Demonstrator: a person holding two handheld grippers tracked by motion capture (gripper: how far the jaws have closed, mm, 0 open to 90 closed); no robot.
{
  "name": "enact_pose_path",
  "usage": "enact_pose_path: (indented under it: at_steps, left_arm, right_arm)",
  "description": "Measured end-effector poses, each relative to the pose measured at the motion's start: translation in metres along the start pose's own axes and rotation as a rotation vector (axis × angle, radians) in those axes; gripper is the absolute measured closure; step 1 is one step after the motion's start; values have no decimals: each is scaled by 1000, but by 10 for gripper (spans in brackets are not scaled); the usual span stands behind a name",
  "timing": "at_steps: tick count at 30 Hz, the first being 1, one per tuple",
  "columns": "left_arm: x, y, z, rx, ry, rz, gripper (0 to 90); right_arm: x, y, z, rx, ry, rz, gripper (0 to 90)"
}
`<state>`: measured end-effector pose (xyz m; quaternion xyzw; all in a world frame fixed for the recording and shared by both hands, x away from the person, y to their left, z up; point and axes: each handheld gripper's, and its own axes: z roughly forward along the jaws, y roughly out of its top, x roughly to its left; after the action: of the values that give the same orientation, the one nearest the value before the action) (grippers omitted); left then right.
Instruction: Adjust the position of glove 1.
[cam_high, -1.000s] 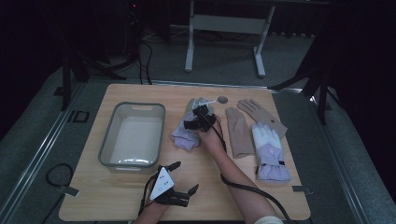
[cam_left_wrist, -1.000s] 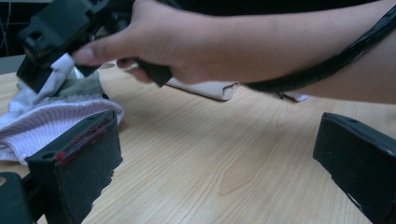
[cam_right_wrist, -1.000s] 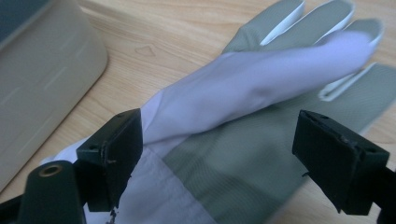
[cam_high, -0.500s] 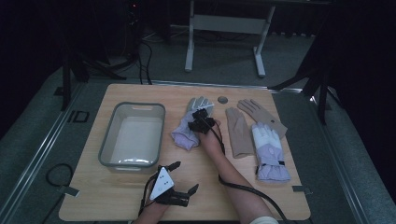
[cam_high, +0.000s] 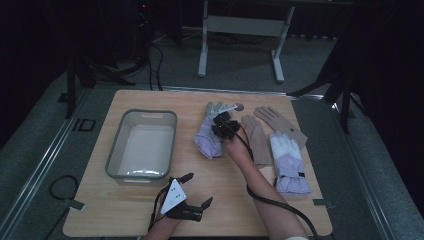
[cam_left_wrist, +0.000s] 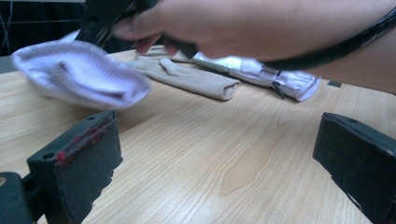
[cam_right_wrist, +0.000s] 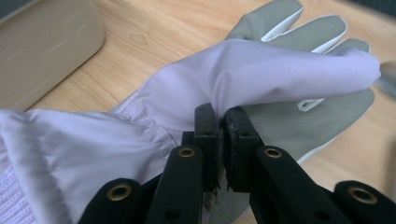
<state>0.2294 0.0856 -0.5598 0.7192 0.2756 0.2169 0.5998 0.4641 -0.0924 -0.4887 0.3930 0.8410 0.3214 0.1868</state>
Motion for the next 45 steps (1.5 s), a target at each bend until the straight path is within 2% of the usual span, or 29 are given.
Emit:
enact_pose_path:
  at_steps: [2, 4, 5, 6, 7, 8, 11, 12, 14, 17, 20, 22, 25, 27, 28, 31, 35, 38, 39, 42, 45]
  left_arm:
    - [0, 0, 0, 0, 3, -1, 11]
    - [0, 0, 0, 1, 4, -2, 10]
    - [0, 0, 0, 0, 4, -5, 10]
    - [0, 0, 0, 0, 4, -5, 10]
    - [0, 0, 0, 0, 4, -5, 10]
    - [0, 0, 0, 0, 3, -2, 11]
    - [-1, 0, 0, 2, 8, 3, 11]
    - [-1, 0, 1, 2, 9, 2, 11]
    - [-1, 0, 1, 2, 12, 4, 11]
    - [-1, 0, 0, 0, 12, 7, 11]
    - [-1, 0, 0, 1, 13, 9, 10]
    - [-2, 0, 0, 2, 12, 9, 10]
    - [-2, 0, 0, 0, 12, 10, 10]
    - [-1, 0, 0, 2, 11, 12, 11]
    - [-1, 0, 0, 1, 10, 11, 11]
    - [-1, 0, 0, 0, 10, 10, 11]
    - [-1, 0, 0, -1, 9, 9, 11]
    - [-1, 0, 0, -1, 6, 7, 11]
    - [-1, 0, 0, -1, 5, 6, 11]
    - [-1, 0, 0, -2, 6, 6, 17]
    - [-1, 0, 0, -5, 7, 3, 17]
  right_arm:
    - [-3, -1, -14, -22, -7, -26, 850]
    - [-6, -3, -29, -48, 8, -48, 850]
    - [-7, -4, -36, -63, 21, -74, 850]
    - [-7, -4, -36, -63, 21, -74, 850]
    - [-8, -6, -44, -68, 35, -98, 850]
    - [-9, -10, -59, -78, 46, -135, 850]
    - [-10, -18, -80, -94, 52, -172, 850]
    - [-10, -18, -80, -94, 52, -172, 850]
    - [-8, -30, -99, -113, 60, -192, 849]
    - [-1, -42, -108, -116, 60, -231, 849]
    - [1, -47, -108, -112, 64, -245, 848]
    - [8, -66, -99, -82, 70, -308, 847]
    - [10, -76, -90, -68, 91, -319, 847]
    - [11, -83, -82, -51, 83, -337, 847]
    - [10, -89, -74, -34, 92, -329, 846]
    - [10, -91, -70, -29, 92, -330, 846]
    - [5, -99, -52, 12, 99, -318, 835]
    - [4, -102, -46, 21, 128, -304, 813]
    - [4, -102, -45, 18, 129, -309, 796]
    - [3, -103, -41, 31, 152, -277, 725]
    - [3, -102, -40, 41, 157, -265, 654]
